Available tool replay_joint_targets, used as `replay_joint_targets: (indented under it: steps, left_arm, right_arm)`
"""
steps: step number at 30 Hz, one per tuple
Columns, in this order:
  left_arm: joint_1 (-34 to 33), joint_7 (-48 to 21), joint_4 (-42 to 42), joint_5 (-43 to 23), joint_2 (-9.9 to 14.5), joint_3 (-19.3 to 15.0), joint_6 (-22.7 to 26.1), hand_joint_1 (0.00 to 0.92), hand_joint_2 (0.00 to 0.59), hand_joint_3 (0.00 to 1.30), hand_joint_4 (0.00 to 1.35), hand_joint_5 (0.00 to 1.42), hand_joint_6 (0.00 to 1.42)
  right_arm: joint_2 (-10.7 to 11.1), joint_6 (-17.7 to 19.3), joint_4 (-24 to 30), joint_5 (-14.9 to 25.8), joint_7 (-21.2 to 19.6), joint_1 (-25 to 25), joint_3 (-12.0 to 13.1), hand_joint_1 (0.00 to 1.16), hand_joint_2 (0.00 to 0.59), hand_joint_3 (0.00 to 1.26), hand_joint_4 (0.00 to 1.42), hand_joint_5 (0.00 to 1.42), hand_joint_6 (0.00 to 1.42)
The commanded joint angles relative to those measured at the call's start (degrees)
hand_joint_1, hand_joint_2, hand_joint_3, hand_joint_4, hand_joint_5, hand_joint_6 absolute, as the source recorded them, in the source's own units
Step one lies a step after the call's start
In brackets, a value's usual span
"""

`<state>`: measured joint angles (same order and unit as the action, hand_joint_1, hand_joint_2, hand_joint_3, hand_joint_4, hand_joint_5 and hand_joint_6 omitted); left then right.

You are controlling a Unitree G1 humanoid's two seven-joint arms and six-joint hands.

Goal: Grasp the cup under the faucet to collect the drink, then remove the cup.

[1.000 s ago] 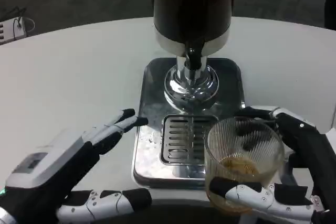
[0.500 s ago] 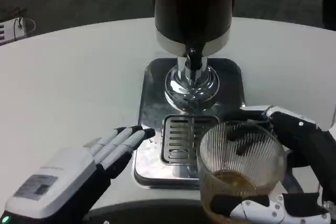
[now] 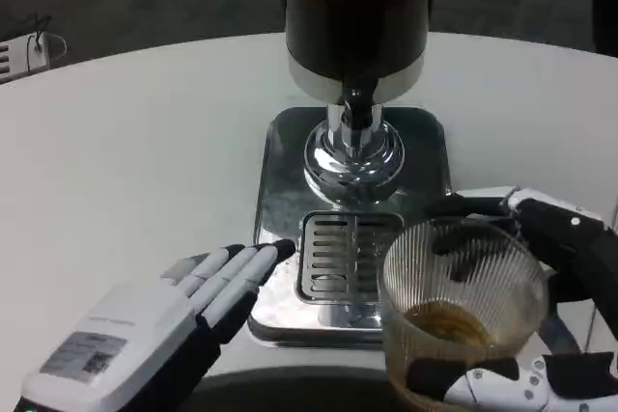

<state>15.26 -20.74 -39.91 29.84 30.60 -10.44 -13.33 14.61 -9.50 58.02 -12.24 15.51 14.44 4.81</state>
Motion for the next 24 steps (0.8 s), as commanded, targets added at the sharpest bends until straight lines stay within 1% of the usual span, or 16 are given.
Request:
replay_joint_targets:
  steps: [1, 8, 24]
  left_arm:
    - [0.1, -1.0, -0.63, 0.38, 0.43, 0.3, 0.6, 0.0, 0.069, 0.0, 0.0, 0.0, 0.0]
    - [-0.51, -1.87, -0.24, -0.23, 1.2, -0.03, 0.79, 0.0, 0.069, 0.0, 0.0, 0.0, 0.0]
    - [0.19, -2.3, -0.02, -0.26, 1.76, -0.34, 0.79, 0.0, 0.069, 0.0, 0.0, 0.0, 0.0]
  right_arm:
    - [0.46, 1.04, 1.63, 1.5, 0.19, 0.52, 1.41, 0.95, 0.229, 1.04, 1.25, 1.42, 1.42]
    - [0.84, 1.13, 1.54, 1.64, -0.12, 0.42, 1.62, 0.95, 0.231, 1.04, 1.25, 1.42, 1.42]
    - [0.76, 1.19, 1.98, 1.09, -0.22, 1.03, 0.63, 0.95, 0.231, 1.05, 1.26, 1.42, 1.42]
